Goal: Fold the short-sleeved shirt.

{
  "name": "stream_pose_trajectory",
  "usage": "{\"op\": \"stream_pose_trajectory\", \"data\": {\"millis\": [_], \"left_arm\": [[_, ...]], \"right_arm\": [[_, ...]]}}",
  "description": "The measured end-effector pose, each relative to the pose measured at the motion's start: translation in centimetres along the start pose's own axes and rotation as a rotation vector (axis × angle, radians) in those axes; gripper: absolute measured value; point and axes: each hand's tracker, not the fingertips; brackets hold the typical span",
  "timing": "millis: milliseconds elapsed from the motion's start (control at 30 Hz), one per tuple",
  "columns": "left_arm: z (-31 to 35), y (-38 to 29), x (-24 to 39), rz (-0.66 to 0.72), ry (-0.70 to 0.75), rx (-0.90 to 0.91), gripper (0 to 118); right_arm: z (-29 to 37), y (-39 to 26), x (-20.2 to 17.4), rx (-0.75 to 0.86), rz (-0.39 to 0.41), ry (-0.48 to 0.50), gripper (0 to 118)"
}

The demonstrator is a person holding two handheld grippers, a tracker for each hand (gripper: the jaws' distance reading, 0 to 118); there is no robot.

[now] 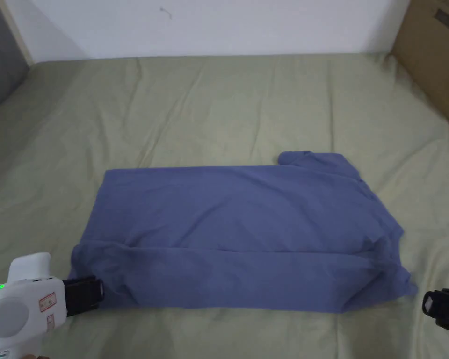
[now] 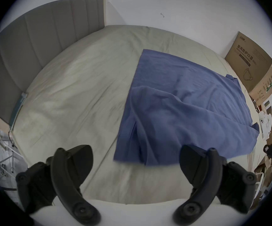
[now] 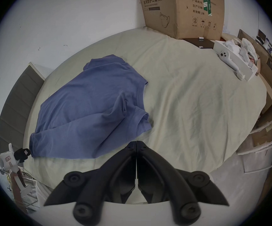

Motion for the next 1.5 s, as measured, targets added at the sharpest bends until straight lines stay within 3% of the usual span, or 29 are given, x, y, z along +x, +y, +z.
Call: {"op": "stream_pose_trajectory", "data": {"millis": [33, 67, 133, 233, 267, 367, 433, 500, 533, 567, 700, 733, 800, 867, 900, 933, 1067, 1267, 1433, 1467, 1500], "left_arm": [[-1.5, 0.0, 0.0, 0.005, -0.004, -0.06, 102], [-2.9, -0.1, -0.1, 0.004, -0.009, -0.11, 83], [-3.6, -1.0, 0.6, -0.035, 0.044, -0.104, 80], [-0.7, -0.3, 1.3, -0.075, 0.038, -0.06, 18], [-0.5, -0.1, 1.2, -0.063, 0.008, -0.049, 10], [-1.2, 0.2, 0.9, -0.032, -0.005, -0.069, 7], [-1.0, 0.0, 1.3, -0.05, 0.011, -0.064, 7], [-0.2, 0.0, 2.0, -0.073, 0.012, -0.058, 7], [0.1, 0.1, 2.1, -0.08, 0.007, -0.059, 7], [0.2, 0.1, 2.2, -0.085, 0.008, -0.058, 7], [0.6, 0.2, 1.8, -0.052, -0.011, -0.063, 7], [0.6, 0.2, 1.8, -0.045, -0.015, -0.068, 7], [0.9, 0.2, 1.8, -0.041, -0.02, -0.067, 7], [1.3, 0.1, 2.1, -0.053, -0.013, -0.066, 7], [1.5, 0.3, 2.1, -0.058, -0.015, -0.063, 7], [1.7, 0.4, 2.3, -0.063, -0.012, -0.064, 7], [3.5, 0.7, 2.1, -0.079, -0.018, -0.043, 7], [7.8, -1.0, 1.4, -0.103, -0.007, -0.012, 7], [8.6, -5.1, 0.2, -0.101, 0.005, -0.037, 7], [8.2, -5.7, 0.1, -0.111, 0.004, -0.041, 11], [7.6, -6.0, 0.1, -0.114, 0.027, -0.051, 23]], "right_arm": [[0.0, -0.1, 0.3, -0.005, -0.008, 0.006, 1], [0.0, -0.2, 0.5, -0.009, -0.02, 0.011, 1], [-0.3, -0.7, 0.9, -0.027, -0.042, 0.017, 1], [-1.0, -1.2, 1.1, -0.044, -0.051, 0.011, 1], [-1.3, -1.2, 1.1, -0.046, -0.051, 0.018, 1], [-2.5, -0.4, 0.5, -0.053, -0.049, 0.009, 5], [-3.2, 0.5, 0.2, -0.051, -0.029, -0.014, 32], [-4.7, 1.7, 0.2, -0.049, -0.003, -0.022, 74], [-5.7, 2.4, 0.2, -0.058, 0.005, -0.048, 85], [-6.8, 3.2, 0.6, -0.061, 0.0, -0.071, 86], [-11.4, 4.6, 0.6, -0.131, 0.015, -0.082, 80], [-12.0, 4.4, 0.2, -0.165, 0.03, -0.1, 67], [-11.7, 3.7, -1.0, -0.129, 0.118, -0.159, 54], [-10.3, 3.7, -1.7, -0.112, 0.14, -0.128, 14], [-10.0, 3.6, -1.9, -0.09, 0.161, -0.205, 12], [-9.9, 3.6, -1.6, -0.103, 0.157, -0.146, 9], [-7.1, 3.7, -0.5, -0.071, 0.062, -0.106, 7], [-1.4, 1.8, 0.5, -0.058, 0.081, -0.079, 6], [-0.4, -3.3, 2.4, -0.112, 0.023, -0.073, 6], [-0.6, -4.2, 2.7, -0.126, 0.027, -0.073, 6], [-1.2, -5.0, 2.9, -0.139, 0.022, -0.064, 7]]}}
